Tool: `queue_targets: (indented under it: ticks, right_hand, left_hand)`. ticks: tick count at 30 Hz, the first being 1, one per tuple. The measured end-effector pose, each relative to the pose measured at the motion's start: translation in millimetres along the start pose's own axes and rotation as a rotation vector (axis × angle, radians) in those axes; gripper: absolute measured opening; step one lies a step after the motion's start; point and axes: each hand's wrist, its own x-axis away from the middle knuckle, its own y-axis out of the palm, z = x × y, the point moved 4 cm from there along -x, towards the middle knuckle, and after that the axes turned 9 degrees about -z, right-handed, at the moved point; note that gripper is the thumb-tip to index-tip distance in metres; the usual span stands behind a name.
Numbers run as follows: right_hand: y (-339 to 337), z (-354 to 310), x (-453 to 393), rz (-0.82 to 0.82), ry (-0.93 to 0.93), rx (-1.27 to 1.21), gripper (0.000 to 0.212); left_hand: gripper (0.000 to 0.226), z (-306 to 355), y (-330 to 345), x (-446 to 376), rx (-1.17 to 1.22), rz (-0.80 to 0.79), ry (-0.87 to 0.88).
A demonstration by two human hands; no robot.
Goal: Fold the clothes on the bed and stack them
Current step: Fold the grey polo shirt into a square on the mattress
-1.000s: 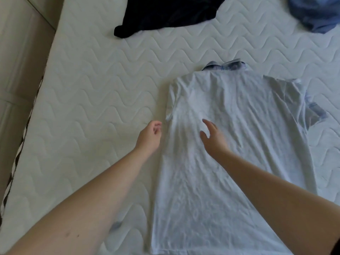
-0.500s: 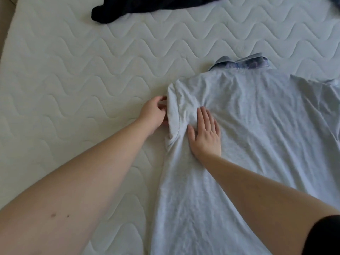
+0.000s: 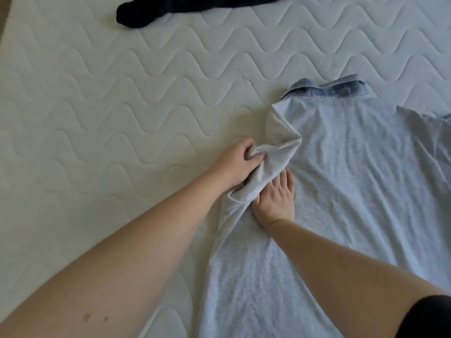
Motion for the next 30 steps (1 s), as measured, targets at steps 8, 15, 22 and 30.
queue_targets:
  ticks: [8,15,22,30]
  right_hand:
    - [-1,-2,-2,0.042,0.001,0.006,0.064]
    - [4,0,-4,0.033,0.011,0.038,0.063]
    - [4,-2,-4,0.024,0.031,0.049,0.064]
    - [4,-3,-3,0.025,0.028,0.062,0.064]
  left_hand:
    - [0.035,-33,-115,26,-0.116,0.506,-0.098]
    - [0.046,-83,-175,55,-0.52,0.248,-0.391]
    - [0.024,-93,-154,68,0.037,0.15,-0.19]
    - [0.018,-80,-172,58,-0.179,0.596,-0.208]
